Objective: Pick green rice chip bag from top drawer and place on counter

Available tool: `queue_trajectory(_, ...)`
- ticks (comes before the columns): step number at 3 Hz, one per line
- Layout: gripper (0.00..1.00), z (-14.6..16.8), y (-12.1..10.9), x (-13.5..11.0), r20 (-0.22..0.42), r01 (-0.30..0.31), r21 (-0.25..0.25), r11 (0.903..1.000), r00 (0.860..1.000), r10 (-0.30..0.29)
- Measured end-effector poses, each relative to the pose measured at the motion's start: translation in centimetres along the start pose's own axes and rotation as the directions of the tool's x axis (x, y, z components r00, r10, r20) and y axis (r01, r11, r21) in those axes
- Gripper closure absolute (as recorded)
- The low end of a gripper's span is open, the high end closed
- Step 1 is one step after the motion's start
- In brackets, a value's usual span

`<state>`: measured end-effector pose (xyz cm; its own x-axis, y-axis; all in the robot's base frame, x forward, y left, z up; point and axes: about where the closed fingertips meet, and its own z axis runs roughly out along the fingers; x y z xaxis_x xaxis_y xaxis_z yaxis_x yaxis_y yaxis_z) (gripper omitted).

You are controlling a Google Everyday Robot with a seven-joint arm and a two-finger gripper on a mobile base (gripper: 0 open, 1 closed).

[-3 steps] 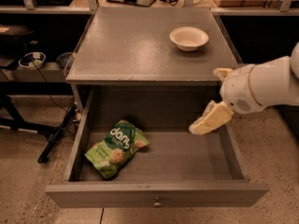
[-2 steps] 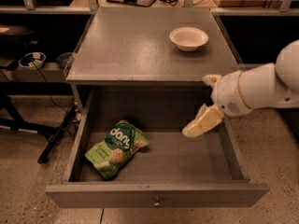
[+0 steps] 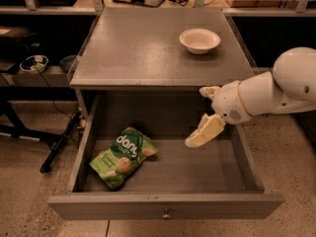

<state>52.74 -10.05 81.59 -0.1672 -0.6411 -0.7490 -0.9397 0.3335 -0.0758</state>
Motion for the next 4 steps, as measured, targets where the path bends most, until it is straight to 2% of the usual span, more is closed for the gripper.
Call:
queue_trajectory(1,0.0,-0.2,0.1,0.1,0.008,-0.006,0.004,1.0,1.0,0.006)
queue_trajectory(2,0.0,1.0,0.4,0.3,0.049,-0.011,-0.018,0.9998,0.999,0.012)
queue_trajectory(4,0.0,5.2,1.1,-0.5,0.092,0.006,-0.088,0.9961,0.996,0.002)
